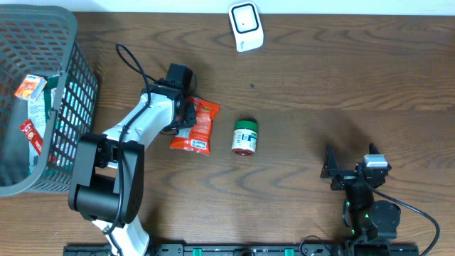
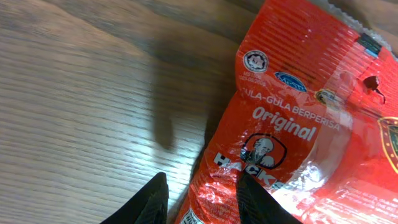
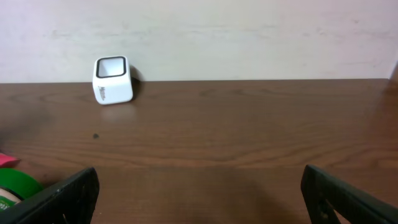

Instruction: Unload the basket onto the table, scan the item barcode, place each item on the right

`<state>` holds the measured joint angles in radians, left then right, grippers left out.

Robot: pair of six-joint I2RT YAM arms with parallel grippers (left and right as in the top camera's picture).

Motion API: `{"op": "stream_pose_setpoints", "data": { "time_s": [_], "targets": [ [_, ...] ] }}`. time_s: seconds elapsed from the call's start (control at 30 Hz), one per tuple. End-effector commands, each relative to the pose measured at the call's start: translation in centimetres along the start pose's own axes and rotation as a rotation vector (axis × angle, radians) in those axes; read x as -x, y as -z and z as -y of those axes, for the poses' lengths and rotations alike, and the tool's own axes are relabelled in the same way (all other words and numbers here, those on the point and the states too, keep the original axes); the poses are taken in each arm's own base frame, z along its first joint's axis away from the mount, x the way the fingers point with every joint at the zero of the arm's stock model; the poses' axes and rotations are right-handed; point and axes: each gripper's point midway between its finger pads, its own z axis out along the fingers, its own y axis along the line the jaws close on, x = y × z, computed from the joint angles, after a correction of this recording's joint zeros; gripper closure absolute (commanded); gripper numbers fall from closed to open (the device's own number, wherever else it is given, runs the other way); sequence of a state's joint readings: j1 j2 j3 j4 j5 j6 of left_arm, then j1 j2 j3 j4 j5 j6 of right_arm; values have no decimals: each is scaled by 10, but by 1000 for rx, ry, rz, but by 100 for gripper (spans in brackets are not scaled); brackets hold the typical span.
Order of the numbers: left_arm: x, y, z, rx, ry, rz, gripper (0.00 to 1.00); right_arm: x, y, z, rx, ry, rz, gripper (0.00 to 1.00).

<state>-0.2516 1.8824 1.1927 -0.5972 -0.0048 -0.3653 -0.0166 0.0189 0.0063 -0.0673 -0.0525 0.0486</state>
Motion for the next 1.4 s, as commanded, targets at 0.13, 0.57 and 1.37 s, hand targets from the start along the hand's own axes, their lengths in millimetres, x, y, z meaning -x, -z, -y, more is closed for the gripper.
{"op": "stream_pose_setpoints", "data": {
  "time_s": [0.13, 0.57, 1.37],
  "targets": [
    [-13, 1, 5, -36, -9, -44, 63, -1, 0, 3, -12, 0, -4, 1],
    [5, 38, -19, 74, 59, 84, 62, -1, 0, 3, -12, 0, -4, 1],
    [-32, -13, -16, 22, 53, -15, 81, -1, 0, 3, -12, 0, -4, 1]
  ]
}}
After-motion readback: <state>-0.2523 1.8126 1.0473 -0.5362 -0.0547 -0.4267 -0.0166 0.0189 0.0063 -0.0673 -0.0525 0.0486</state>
